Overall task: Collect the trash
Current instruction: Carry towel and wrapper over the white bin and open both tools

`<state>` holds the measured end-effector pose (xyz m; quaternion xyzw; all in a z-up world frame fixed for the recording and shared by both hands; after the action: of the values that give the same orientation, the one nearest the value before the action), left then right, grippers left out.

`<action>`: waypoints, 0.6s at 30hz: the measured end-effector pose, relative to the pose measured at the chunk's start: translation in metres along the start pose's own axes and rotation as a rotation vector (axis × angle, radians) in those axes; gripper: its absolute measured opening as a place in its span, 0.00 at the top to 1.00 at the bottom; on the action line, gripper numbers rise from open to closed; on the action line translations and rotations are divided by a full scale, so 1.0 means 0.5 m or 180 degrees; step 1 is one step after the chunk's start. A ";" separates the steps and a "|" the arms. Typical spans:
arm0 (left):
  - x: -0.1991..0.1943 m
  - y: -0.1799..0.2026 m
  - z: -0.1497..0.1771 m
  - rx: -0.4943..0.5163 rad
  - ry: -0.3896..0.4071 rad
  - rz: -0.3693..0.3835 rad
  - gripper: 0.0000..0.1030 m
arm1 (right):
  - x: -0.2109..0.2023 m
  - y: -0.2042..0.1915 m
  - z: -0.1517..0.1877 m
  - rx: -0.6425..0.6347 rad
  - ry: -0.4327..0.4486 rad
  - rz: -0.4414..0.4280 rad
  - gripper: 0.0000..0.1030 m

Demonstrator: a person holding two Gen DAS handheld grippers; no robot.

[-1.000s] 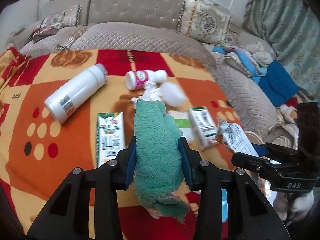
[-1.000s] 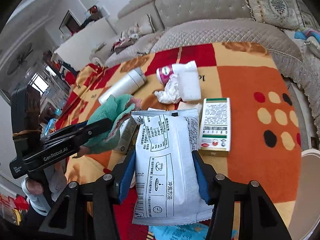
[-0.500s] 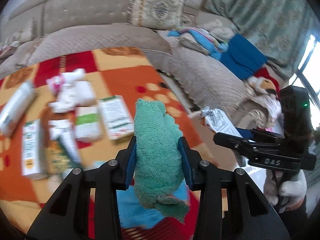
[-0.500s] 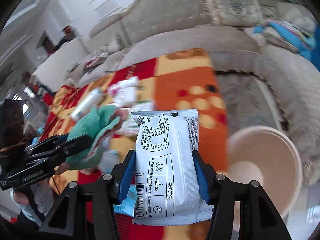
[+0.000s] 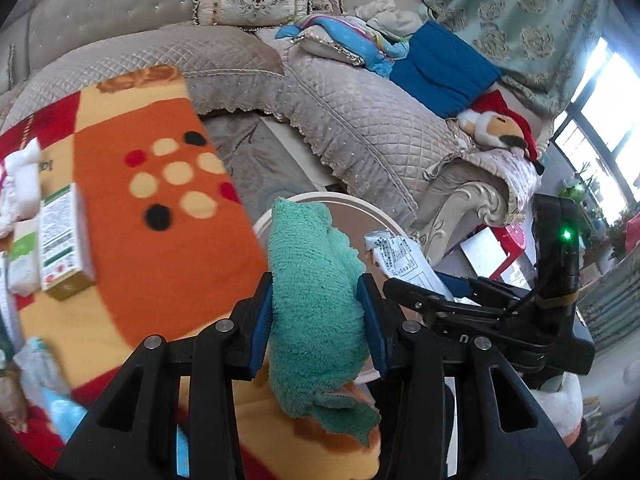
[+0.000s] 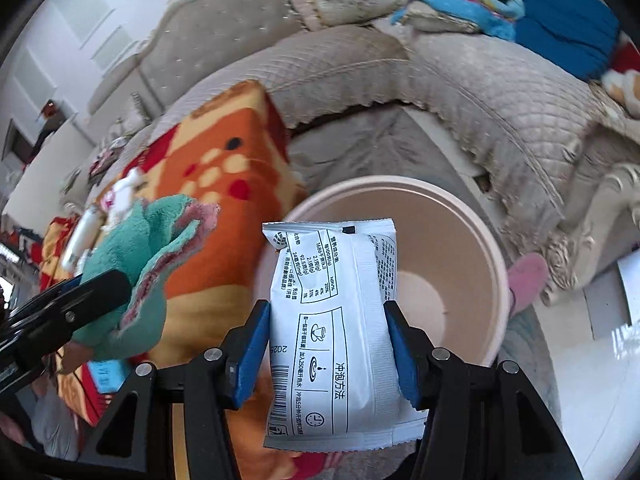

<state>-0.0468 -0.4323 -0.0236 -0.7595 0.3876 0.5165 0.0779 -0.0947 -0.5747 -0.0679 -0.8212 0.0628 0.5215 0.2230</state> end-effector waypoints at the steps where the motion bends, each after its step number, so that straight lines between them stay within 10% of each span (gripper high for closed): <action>1: 0.011 0.008 0.000 0.0010 -0.0009 0.0008 0.61 | 0.005 0.013 0.001 0.0063 -0.0012 0.0018 0.46; 18: 0.006 0.012 0.017 0.0042 0.0036 -0.0045 0.52 | 0.003 0.020 0.024 0.0016 0.0139 0.0167 0.32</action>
<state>-0.0565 -0.4336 -0.0283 -0.7647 0.3860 0.5091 0.0844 -0.1075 -0.5783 -0.0766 -0.8299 0.0904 0.5090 0.2098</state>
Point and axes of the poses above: each gripper's, at about its wrist camera, not at the fingertips, and x roughly the way its jaws point, y to its right, z to its underside, the point moved 5 cm from there along x, roughly the way its jaws point, and after that the axes turned 8 degrees about -y, right-handed, at the moved point
